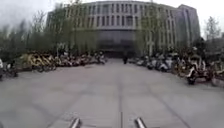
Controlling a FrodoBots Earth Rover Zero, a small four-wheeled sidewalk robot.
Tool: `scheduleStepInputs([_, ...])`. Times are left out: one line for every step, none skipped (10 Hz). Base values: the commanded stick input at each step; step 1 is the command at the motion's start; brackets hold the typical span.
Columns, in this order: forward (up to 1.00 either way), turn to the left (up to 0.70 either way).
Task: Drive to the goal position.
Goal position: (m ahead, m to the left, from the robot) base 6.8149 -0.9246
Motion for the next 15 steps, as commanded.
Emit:
scheduleStepInputs([1.00, -0.34])
scheduleStepInputs([1.00, -0.34])
scheduleStepInputs([1.00, -0.34])
scheduleStepInputs([1.00, -0.34])
scheduleStepInputs([1.00, -0.34])
scheduleStepInputs([1.00, -0.34])
scheduleStepInputs([1.00, -0.34])
scheduleStepInputs([1.00, -0.34])
scheduleStepInputs([1.00, -0.34])
scheduleStepInputs([1.00, -0.17])
scheduleStepInputs([1.00, 0.06])
scheduleStepInputs([1.00, 0.06])
scheduleStepInputs([1.00, 0.06])
scheduleStepInputs([1.00, 0.06])
scheduleStepInputs([1.00, 0.06])
